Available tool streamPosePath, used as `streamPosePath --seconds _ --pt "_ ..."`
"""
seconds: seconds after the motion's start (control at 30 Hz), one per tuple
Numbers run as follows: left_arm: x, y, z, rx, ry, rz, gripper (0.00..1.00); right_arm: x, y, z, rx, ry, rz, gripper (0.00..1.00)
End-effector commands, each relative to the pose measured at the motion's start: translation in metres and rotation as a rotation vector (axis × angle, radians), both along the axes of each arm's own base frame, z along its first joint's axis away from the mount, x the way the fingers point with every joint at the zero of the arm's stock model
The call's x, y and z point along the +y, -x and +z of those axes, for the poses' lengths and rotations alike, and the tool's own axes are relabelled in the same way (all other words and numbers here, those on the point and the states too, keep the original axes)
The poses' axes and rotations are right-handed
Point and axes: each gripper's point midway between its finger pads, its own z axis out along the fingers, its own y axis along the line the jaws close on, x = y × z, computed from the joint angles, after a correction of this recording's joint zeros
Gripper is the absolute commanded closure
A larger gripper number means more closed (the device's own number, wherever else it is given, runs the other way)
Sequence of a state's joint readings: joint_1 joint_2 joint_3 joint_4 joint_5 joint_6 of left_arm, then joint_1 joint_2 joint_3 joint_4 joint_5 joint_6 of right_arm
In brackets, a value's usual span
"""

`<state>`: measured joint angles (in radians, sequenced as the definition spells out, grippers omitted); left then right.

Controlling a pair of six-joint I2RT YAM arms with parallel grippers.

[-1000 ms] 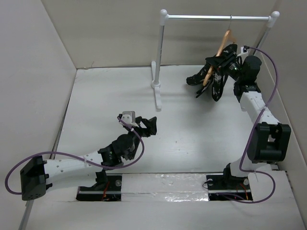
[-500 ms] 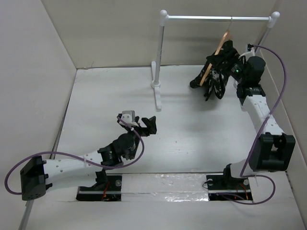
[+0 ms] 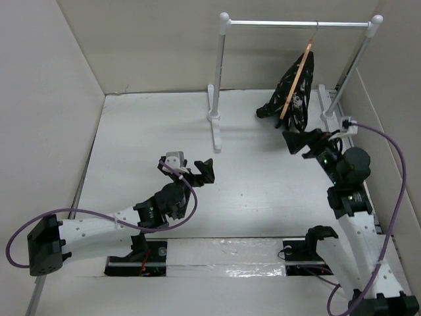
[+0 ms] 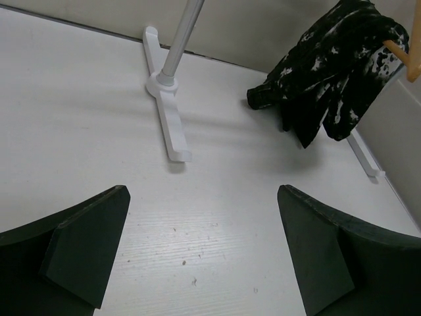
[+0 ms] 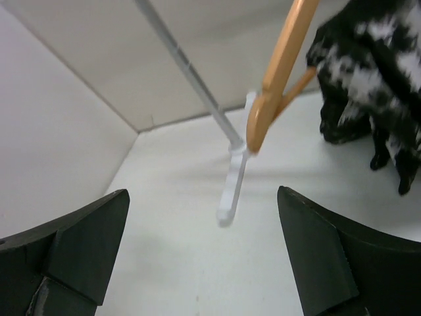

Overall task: Place the trousers on the hanger
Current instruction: Reset both arms

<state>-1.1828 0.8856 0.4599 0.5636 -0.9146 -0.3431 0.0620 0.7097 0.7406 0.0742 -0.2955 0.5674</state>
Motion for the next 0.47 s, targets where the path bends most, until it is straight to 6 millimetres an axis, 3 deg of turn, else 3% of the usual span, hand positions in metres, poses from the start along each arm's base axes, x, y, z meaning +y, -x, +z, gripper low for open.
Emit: streamPosePath --seconds 0.0,0.03,0.1,0.13,0.17,0.27,0.43 --pt "0.008 -0.002 0.028 -0.036 0.064 0.035 0.04 0.011 0.033 -0.029 -0.012 0.074 0.060 0.00" --pt "0.009 -0.002 0.029 -0.037 0.067 0.038 0.04 0.013 0.052 -0.033 -0.020 0.080 0.075 0.00" --pt "0.011 -0.002 0.030 -0.045 0.076 0.043 0.04 0.011 0.065 -0.047 -0.002 0.091 0.067 0.00" --pt "0.012 -0.002 0.026 -0.048 0.060 0.047 0.03 0.010 0.069 -0.068 0.048 0.096 0.065 0.00" --pt "0.011 -0.002 0.025 -0.048 0.059 0.047 0.01 0.010 0.078 -0.068 0.027 0.090 0.072 0.00" --pt "0.006 -0.004 0.019 -0.043 0.043 0.047 0.01 0.012 0.086 -0.093 0.079 0.094 0.085 0.00" --pt "0.006 -0.014 0.009 -0.016 -0.038 0.132 0.01 0.012 0.088 -0.097 0.090 0.122 0.094 0.00"
